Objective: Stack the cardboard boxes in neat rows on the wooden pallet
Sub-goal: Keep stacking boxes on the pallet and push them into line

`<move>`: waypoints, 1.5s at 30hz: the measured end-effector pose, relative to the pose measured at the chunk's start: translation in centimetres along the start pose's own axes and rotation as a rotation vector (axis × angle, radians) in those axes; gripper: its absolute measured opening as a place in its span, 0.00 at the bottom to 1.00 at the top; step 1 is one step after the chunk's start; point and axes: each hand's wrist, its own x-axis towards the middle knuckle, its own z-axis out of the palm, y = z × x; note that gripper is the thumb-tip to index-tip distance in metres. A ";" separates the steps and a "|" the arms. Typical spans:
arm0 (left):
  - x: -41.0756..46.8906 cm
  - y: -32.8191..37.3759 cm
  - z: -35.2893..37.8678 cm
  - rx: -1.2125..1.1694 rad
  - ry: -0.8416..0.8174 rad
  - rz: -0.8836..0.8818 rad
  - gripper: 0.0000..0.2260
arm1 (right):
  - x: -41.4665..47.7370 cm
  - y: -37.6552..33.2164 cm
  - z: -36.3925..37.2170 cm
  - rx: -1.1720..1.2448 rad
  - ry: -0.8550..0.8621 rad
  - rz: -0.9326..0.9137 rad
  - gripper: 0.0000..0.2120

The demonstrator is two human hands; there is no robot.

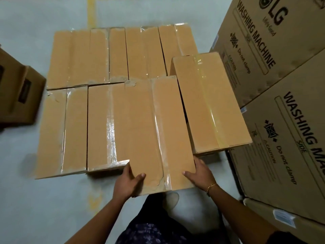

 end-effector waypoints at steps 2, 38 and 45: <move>-0.4 0.4 -0.1 0.029 -0.019 0.033 0.48 | -0.1 0.6 -0.2 -0.025 -0.057 -0.010 0.44; 4.7 3.7 -1.4 0.360 -0.063 0.115 0.67 | 5.2 -2.8 -3.5 -0.747 0.132 -0.116 0.73; 5.2 4.3 -1.8 0.382 -0.060 0.103 0.67 | 5.7 -3.6 -4.2 -0.727 0.100 -0.124 0.70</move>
